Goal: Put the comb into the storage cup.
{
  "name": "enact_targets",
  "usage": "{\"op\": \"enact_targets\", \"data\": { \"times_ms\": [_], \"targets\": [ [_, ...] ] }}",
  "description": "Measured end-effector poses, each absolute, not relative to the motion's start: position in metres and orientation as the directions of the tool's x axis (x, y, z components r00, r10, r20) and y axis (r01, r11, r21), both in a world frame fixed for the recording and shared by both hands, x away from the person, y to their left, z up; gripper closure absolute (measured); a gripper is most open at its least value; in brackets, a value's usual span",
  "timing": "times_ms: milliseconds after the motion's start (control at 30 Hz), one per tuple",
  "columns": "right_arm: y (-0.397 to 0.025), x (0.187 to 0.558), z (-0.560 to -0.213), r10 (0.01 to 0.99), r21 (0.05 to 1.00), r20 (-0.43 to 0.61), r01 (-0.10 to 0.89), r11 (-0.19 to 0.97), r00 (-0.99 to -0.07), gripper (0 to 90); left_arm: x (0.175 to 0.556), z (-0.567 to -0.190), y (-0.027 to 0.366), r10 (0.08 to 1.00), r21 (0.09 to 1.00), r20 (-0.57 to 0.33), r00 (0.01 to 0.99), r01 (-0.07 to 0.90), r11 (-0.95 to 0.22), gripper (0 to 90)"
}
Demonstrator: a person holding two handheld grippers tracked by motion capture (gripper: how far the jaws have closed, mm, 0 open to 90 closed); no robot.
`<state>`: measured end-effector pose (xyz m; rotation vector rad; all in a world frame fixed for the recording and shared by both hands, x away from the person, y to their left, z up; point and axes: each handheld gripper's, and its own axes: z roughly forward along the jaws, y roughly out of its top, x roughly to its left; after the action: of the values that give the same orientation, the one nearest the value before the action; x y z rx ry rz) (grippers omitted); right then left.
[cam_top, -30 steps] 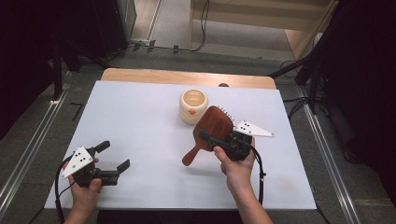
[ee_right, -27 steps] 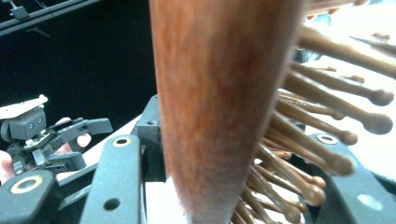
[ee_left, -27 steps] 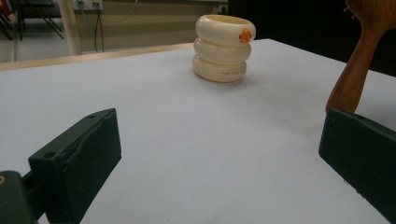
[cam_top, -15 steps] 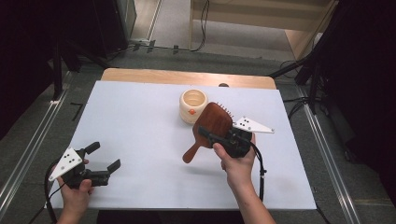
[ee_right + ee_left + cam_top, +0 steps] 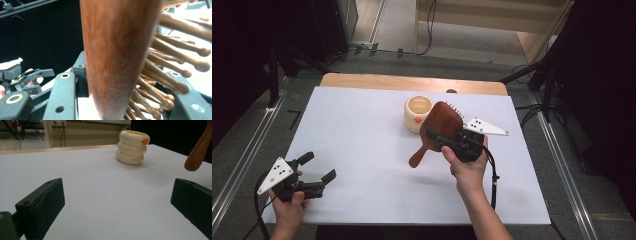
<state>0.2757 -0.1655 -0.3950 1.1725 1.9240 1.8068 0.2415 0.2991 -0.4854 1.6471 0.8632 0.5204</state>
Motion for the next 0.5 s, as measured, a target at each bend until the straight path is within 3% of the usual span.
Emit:
{"op": "enact_targets", "data": {
  "times_ms": [500],
  "targets": [
    [-0.173, 0.292, -0.381, 0.718, 0.929, 0.316, 0.356, -0.101, -0.621, 49.4, 0.242, -0.487, 0.298, 0.769, 0.959, -0.11, 0.63, 0.27, -0.084, 0.0]
  ]
}}
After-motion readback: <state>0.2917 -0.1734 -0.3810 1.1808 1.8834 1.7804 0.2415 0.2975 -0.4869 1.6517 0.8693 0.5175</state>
